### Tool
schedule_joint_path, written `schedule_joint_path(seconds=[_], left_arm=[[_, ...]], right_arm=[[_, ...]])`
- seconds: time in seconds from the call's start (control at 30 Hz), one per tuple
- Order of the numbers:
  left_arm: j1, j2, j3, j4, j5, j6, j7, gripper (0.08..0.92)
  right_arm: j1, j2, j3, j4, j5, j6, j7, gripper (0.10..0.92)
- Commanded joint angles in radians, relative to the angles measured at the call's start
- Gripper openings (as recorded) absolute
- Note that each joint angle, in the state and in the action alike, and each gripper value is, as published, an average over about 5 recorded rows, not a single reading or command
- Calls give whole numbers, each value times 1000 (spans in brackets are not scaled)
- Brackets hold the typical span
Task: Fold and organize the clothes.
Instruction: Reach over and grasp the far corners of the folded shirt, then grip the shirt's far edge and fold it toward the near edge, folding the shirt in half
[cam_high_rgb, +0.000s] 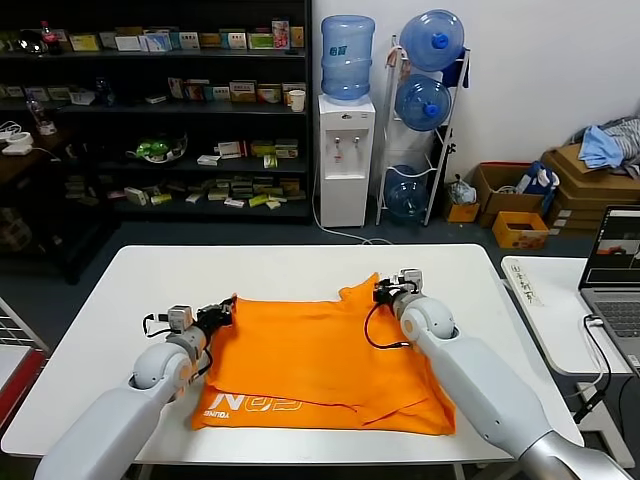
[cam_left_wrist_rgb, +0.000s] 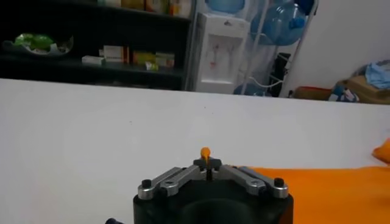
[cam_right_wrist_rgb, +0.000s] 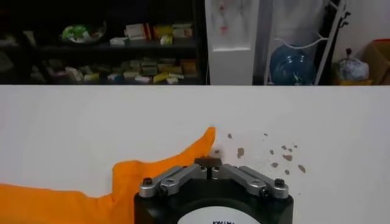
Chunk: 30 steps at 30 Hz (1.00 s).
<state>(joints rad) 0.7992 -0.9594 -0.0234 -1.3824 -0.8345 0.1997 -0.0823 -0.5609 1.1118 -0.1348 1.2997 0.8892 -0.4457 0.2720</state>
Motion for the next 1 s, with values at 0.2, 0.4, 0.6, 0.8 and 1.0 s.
schedule_joint_path(seconds=[0.2,0.4,0.6,0.8,1.0], left_arm=[[282,59,-151,-313,68,-62,16,99],[456,81,-249,-464,81,-61,12,99],[555,81,-316,-551,84,-65,13,99],[625,83,-341,-597,96,-59,-7,99],[709,94,-384,-617,100,-58,-11,99]], right_arm=[[-260,-195,77,438,17,51,60,125],[-443,-283,135,643,45,30,121,125],[-590,-332,213,770,40,19,159,125],[-687,-360,277,857,51,-6,204,125],[-782,-372,336,906,54,-24,235,125]])
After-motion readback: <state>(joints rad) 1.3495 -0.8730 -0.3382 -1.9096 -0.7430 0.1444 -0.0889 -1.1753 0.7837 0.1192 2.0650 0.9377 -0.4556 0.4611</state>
